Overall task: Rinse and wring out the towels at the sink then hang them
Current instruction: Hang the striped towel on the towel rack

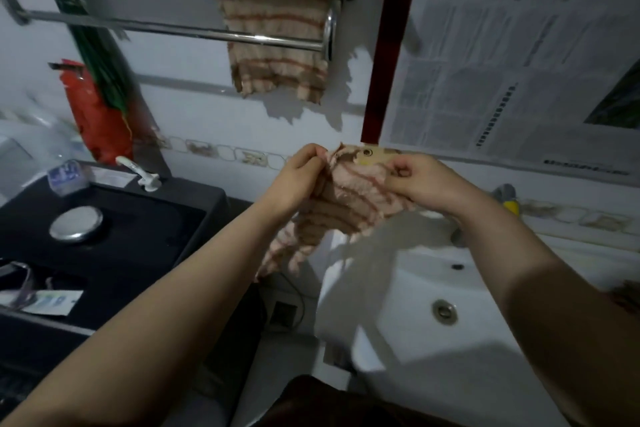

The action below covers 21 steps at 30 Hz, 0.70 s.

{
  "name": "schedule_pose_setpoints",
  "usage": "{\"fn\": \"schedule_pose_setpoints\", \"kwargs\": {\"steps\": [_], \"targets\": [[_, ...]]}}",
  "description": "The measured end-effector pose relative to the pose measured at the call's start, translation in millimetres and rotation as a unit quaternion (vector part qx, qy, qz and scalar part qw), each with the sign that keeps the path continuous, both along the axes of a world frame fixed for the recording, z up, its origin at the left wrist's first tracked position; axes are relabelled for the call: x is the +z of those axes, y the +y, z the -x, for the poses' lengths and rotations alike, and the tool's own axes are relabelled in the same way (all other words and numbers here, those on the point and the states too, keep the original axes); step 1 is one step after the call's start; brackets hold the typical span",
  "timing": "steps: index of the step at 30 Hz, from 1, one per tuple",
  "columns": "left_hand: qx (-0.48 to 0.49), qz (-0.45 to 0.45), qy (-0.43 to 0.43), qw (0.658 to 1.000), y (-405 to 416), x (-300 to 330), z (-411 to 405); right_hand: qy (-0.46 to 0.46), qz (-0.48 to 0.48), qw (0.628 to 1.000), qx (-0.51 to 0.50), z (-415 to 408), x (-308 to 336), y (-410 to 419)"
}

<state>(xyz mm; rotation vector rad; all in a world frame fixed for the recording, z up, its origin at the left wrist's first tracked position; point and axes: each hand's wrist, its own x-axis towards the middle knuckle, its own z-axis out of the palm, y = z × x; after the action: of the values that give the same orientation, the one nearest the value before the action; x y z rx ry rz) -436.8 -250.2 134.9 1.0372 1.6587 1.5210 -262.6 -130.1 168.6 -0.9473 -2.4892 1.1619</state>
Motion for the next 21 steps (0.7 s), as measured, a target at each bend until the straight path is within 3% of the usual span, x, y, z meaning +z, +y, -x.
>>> {"fn": "schedule_pose_setpoints", "kwargs": {"steps": [2,4,8,9,12,14,17,19,20,21], "targets": [[-0.032,0.037,-0.004,0.999,-5.8,0.0,12.9,0.069,0.064,0.995,-0.015,14.8,2.8,-9.5],[-0.036,0.042,0.044,0.998,-10.1,3.7,19.3,0.104,0.071,0.992,-0.012,31.1,7.7,-22.8],[0.148,-0.045,0.119,0.981,-15.5,11.3,46.4,0.151,0.001,0.988,-0.020,56.7,19.4,-41.1],[0.186,-0.065,0.131,0.972,-18.5,11.6,54.7,0.118,-0.023,0.993,-0.016,58.7,20.2,-40.9],[0.243,-0.083,0.204,0.945,-27.1,8.5,74.4,-0.101,-0.124,0.986,0.050,62.2,18.7,-39.8],[0.236,-0.090,0.198,0.947,-29.5,6.9,79.3,-0.127,-0.163,0.977,0.043,65.4,10.6,-37.9],[0.274,-0.160,0.164,0.934,-36.1,9.4,79.3,0.054,-0.254,0.962,-0.081,68.7,2.0,-44.6],[0.267,-0.211,0.283,0.897,-42.4,3.2,78.7,0.152,-0.307,0.934,-0.102,71.3,-5.2,-50.8],[0.207,-0.184,0.339,0.899,-43.1,-7.0,81.7,0.095,-0.299,0.947,-0.072,72.3,-10.6,-52.5],[0.119,-0.092,0.373,0.916,-43.0,-18.1,84.3,-0.044,-0.281,0.959,-0.015,73.6,-19.0,-52.4]]}}
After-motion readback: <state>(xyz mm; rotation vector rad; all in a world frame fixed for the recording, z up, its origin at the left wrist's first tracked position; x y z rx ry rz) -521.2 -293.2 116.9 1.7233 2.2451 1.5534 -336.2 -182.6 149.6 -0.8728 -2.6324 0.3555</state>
